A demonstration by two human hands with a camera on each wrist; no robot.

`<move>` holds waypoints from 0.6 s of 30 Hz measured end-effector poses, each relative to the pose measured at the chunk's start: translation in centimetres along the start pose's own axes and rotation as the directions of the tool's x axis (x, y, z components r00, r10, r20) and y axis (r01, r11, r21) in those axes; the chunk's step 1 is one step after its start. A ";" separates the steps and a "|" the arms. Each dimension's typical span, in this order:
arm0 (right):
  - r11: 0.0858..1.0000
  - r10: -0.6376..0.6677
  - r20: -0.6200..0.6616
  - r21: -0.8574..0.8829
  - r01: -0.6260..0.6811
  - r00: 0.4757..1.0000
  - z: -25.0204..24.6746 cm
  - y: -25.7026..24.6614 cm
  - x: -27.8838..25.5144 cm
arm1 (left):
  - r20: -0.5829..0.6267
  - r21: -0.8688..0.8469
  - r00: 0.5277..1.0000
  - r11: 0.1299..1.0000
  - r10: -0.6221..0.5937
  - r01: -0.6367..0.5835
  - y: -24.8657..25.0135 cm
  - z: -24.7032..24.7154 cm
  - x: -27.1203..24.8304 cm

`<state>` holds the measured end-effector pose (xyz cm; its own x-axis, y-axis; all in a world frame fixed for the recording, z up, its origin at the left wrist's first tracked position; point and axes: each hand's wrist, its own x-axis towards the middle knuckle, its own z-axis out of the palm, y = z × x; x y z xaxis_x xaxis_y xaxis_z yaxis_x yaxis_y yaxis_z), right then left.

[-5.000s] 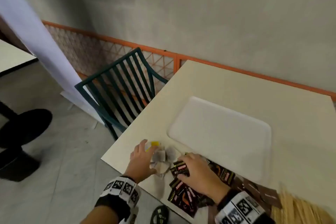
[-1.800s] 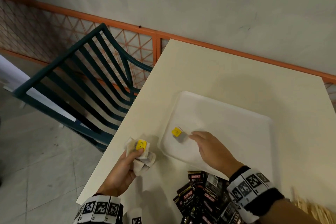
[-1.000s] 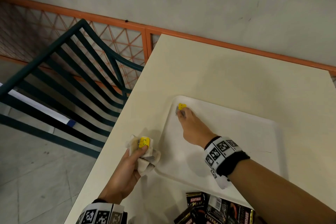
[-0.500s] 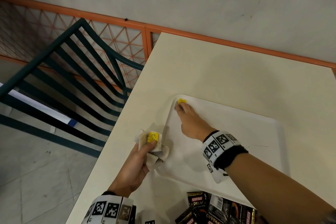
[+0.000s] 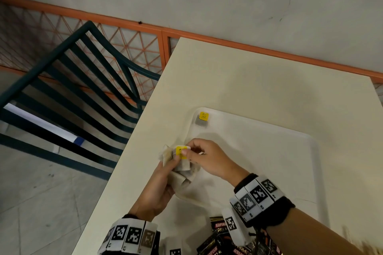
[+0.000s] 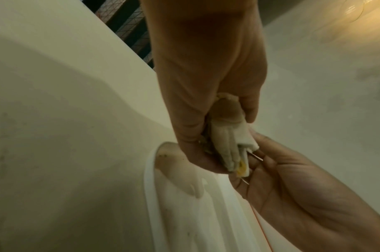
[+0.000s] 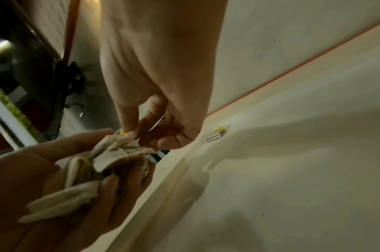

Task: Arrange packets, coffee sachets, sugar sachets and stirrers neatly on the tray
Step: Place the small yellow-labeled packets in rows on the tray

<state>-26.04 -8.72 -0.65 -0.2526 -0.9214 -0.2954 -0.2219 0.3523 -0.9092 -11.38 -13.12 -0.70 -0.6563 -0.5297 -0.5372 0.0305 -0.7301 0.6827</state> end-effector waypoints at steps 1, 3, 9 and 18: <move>0.999 0.020 -0.014 0.045 -0.019 1.000 -0.1 0.1 0.1 | 0.014 -0.035 1.000 0.999 -0.001 0.001 0.0 0.0 -0.1; 0.989 0.059 -0.060 0.142 -0.050 0.996 -0.5 0.2 0.2 | 0.016 -0.058 1.000 0.998 0.000 0.001 -0.1 -0.2 -0.1; 0.984 0.163 -0.316 0.118 -0.132 0.935 -3.2 2.3 1.4 | -0.118 -0.046 0.992 0.998 -0.054 0.049 -0.8 -1.3 0.3; 0.726 -0.272 -0.140 -0.679 0.108 0.952 -4.4 5.5 -1.2 | -0.068 -0.032 0.997 0.999 -0.025 0.023 -0.3 -1.1 0.2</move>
<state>-31.07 -4.97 -4.07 -0.3118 -0.9501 0.0073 -0.8277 0.2678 -0.4932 -10.72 -13.51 -1.59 -0.6044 -0.5393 -0.5864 0.0396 -0.7555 0.6540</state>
